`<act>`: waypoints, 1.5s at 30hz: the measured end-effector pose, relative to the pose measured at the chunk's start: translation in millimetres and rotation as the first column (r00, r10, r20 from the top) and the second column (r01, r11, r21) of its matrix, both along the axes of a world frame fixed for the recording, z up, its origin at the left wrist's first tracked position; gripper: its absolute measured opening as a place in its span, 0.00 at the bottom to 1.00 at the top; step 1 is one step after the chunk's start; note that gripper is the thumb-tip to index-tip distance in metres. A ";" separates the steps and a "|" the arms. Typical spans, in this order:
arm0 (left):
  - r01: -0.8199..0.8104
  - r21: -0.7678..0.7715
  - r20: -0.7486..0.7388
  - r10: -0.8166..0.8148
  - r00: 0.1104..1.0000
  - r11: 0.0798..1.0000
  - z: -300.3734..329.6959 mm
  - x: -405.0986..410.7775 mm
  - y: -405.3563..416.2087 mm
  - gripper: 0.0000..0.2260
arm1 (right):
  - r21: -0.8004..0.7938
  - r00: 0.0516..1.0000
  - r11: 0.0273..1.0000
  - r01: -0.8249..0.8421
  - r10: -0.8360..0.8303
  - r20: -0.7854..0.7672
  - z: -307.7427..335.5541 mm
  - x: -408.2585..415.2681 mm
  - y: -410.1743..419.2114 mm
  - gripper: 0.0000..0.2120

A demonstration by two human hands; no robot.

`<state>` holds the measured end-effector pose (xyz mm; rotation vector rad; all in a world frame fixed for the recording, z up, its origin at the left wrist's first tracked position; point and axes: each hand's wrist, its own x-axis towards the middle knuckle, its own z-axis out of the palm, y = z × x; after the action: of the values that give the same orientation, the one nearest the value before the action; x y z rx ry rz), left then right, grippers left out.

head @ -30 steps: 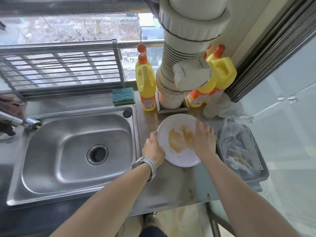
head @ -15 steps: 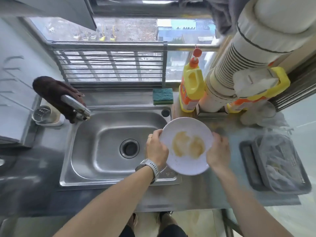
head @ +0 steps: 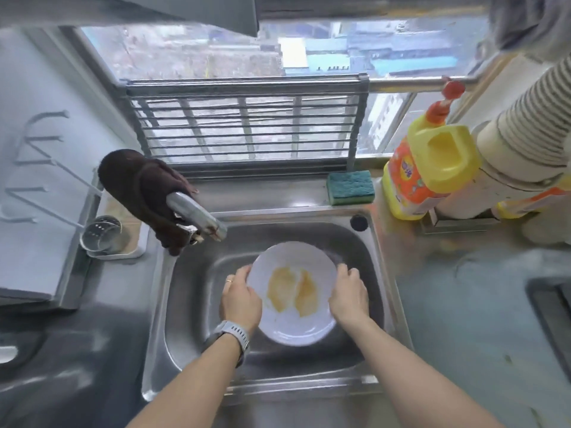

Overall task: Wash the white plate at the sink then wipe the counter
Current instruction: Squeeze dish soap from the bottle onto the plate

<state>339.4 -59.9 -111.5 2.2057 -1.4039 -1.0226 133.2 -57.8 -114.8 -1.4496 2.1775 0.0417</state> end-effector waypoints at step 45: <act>0.091 -0.073 -0.660 -0.116 0.742 0.993 233.2 -248.7 -115.7 0.12 | -0.508 0.898 0.798 0.324 -0.091 0.430 244.4 -146.8 -71.7 0.17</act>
<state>90.7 -175.6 121.7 1.4818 -1.1818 -1.6015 -13.6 -129.5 129.6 -1.3317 2.0761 -0.9816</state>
